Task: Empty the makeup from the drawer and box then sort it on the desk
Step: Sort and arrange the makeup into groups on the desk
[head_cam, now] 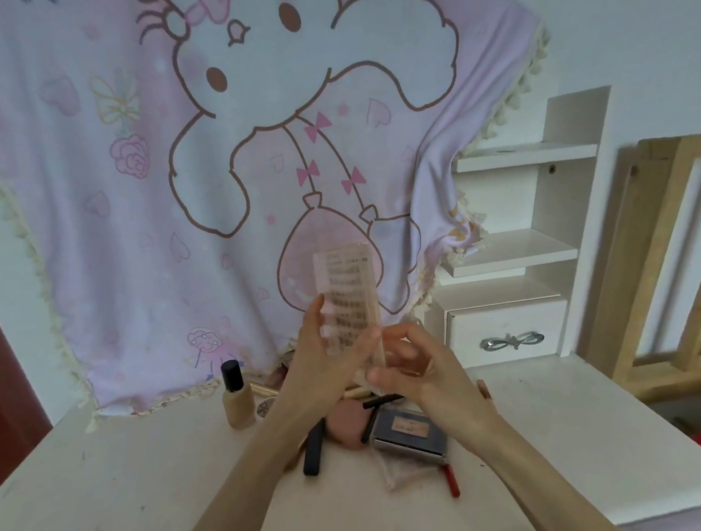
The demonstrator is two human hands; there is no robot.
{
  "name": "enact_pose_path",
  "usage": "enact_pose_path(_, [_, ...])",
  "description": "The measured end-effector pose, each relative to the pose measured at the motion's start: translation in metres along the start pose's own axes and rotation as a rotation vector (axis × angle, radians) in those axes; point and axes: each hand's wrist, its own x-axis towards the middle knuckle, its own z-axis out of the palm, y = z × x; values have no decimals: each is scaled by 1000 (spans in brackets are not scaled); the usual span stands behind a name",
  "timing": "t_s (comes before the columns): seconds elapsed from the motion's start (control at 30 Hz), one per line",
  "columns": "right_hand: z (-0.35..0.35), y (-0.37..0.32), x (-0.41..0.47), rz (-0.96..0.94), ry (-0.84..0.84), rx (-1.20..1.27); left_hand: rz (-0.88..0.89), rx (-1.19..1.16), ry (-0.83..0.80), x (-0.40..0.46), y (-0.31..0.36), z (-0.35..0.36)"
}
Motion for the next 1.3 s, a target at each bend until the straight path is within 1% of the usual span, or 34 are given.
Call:
enact_pose_path(0.13, [-14,-3,2,2,-118,38,-2,10,-68,2,5,-6])
enact_pose_path(0.23, [-23,-5,11,-16,-87,86,14,53,-140,3,5,-8])
enact_pose_path(0.33, [-33,-10,27,-19,-54,115,60,148,-243,2,10,-5])
enact_pose_path(0.53, [-47,-22,47,50,-203,243,108,301,-397,12,40,-6])
enact_pose_path(0.63, [-59,-30,56,42,-187,184,157,439,-458,23,66,-9])
enact_pose_path(0.73, [-67,-36,66,47,-131,105,212,491,-470,32,90,-8])
enact_pose_path(0.87, [-73,-42,78,7,-51,-41,267,475,-449,43,108,3])
enact_pose_path(0.93, [-79,-45,83,-17,-31,-58,282,479,-439,48,113,8])
enact_pose_path(1.1, [-90,-60,84,-48,-58,-64,316,476,-483,62,124,19])
enact_pose_path(1.2, [-98,-64,90,-56,13,-50,383,490,-464,68,131,30])
enact_pose_path(1.3, [-106,-72,96,-87,56,-41,453,514,-406,74,137,40])
